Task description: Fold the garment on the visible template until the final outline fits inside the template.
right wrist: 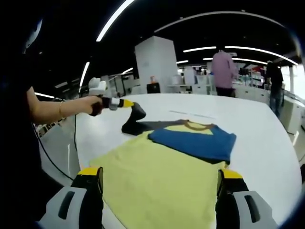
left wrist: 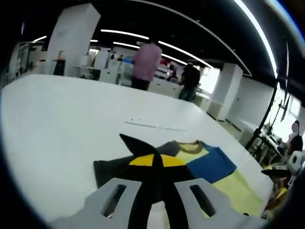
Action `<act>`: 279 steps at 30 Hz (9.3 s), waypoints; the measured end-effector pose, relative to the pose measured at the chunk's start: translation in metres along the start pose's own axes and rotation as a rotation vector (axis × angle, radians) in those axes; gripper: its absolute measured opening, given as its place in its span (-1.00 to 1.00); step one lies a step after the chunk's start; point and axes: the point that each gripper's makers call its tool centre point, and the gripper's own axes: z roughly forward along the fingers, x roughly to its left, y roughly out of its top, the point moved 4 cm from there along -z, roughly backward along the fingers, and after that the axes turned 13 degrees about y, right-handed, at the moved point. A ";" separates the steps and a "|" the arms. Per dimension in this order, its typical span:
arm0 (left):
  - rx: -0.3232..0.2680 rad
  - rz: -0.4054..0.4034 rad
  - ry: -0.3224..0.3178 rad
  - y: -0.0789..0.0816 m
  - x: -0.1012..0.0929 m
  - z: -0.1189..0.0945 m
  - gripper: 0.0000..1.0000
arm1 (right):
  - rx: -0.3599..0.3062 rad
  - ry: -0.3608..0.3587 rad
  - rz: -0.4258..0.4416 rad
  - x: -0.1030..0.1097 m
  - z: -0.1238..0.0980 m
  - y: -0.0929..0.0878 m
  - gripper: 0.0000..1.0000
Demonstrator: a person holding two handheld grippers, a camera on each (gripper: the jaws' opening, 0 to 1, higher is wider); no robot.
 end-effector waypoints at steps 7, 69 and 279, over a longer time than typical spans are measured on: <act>0.008 0.021 -0.032 0.002 -0.014 0.007 -1.00 | 0.001 -0.011 0.008 -0.001 -0.002 -0.003 0.98; 0.038 0.171 -0.333 -0.013 -0.186 0.047 -1.00 | -0.013 0.006 0.027 -0.002 -0.009 -0.004 0.98; 0.381 0.926 -0.602 -0.192 -0.043 -0.145 -0.58 | 0.618 0.170 -0.223 -0.009 -0.042 -0.106 -0.43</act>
